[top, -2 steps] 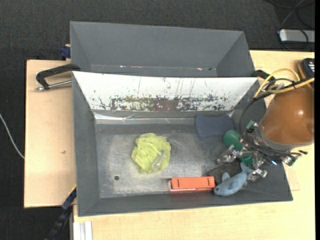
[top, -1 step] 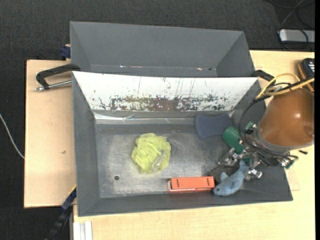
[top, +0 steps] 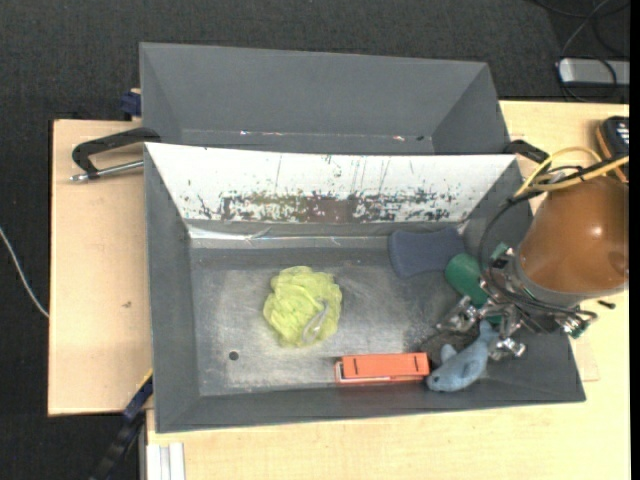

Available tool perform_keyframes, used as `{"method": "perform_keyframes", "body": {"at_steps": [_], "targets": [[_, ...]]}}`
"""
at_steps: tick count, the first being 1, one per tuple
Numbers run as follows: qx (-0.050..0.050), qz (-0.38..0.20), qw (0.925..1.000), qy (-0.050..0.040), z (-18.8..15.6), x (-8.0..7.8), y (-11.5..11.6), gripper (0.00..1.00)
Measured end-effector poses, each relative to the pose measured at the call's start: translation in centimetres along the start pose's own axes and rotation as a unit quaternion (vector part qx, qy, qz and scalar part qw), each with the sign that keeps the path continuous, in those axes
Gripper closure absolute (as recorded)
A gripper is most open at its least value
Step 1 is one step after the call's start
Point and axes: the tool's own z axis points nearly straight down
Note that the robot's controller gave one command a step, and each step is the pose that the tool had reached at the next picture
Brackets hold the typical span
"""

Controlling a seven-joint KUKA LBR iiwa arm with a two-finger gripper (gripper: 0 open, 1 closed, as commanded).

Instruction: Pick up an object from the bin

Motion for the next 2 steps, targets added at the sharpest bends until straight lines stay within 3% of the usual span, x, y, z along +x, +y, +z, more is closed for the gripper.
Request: {"method": "perform_keyframes", "body": {"at_steps": [2], "targets": [[0.003, 0.001, 1.0000, -0.0001, -1.7, 0.1, 0.0, 1.00]]}}
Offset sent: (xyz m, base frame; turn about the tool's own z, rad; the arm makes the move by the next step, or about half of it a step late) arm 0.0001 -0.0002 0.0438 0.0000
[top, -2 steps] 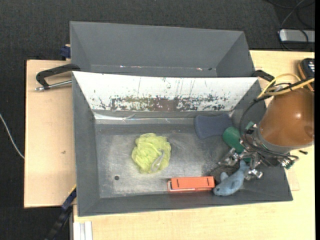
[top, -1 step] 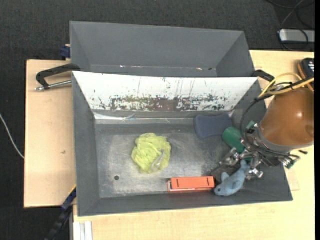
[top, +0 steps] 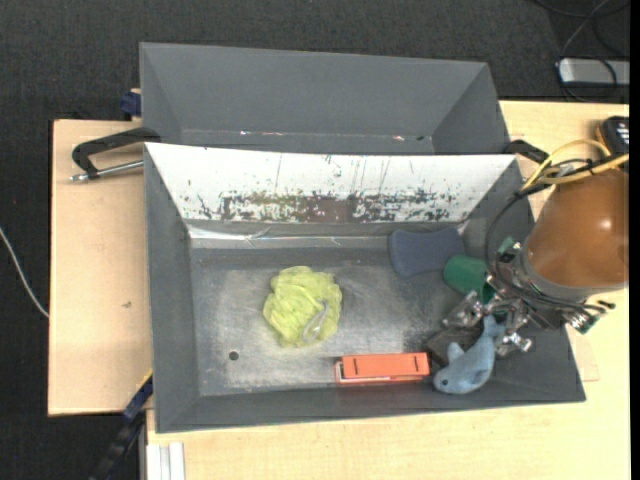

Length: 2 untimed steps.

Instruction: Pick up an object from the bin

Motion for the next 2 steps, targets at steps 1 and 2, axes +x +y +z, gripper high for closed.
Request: {"method": "perform_keyframes", "body": {"at_steps": [1, 2], "targets": [[0.001, 0.000, 1.0000, -0.0001, -1.20, -0.02, -0.07, 1.00], [0.002, 0.000, 1.0000, -0.0002, -2.12, -0.01, -0.12, 1.00]]}}
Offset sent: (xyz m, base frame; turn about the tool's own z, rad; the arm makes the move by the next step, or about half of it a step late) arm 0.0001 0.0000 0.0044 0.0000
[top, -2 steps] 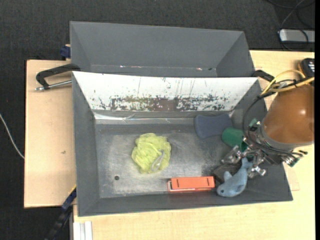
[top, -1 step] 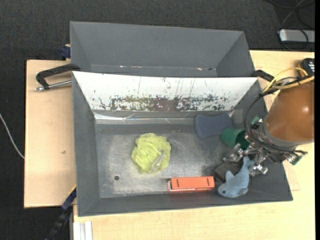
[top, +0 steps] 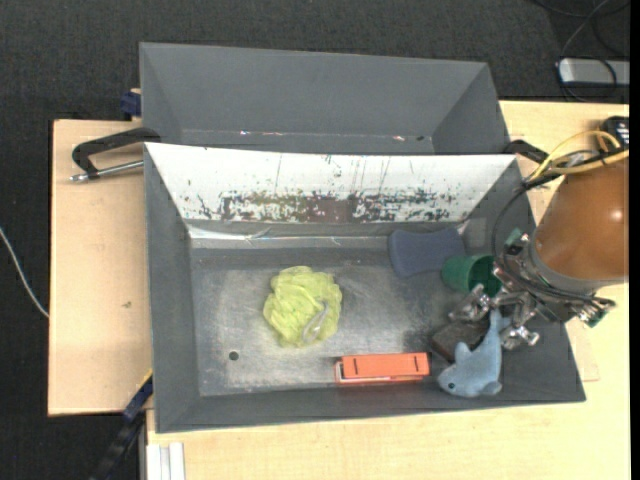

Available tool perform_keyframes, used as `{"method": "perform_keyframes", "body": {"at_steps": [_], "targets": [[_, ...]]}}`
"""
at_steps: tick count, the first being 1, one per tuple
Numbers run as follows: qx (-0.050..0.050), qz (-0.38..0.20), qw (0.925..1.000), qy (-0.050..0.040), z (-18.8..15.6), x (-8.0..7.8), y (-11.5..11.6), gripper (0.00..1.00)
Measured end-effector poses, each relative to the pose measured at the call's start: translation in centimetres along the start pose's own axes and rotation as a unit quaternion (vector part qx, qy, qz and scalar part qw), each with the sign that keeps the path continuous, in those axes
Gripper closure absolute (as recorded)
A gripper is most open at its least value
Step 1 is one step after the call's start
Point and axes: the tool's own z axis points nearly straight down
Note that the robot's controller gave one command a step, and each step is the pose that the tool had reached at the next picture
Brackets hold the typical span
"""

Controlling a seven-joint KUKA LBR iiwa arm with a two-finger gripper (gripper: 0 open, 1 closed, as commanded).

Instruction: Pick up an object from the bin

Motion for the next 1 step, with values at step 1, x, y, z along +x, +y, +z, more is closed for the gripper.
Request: {"method": "perform_keyframes", "body": {"at_steps": [1], "targets": [[0.001, 0.000, 1.0000, -0.0003, -0.58, -0.04, -0.04, 1.00]]}}
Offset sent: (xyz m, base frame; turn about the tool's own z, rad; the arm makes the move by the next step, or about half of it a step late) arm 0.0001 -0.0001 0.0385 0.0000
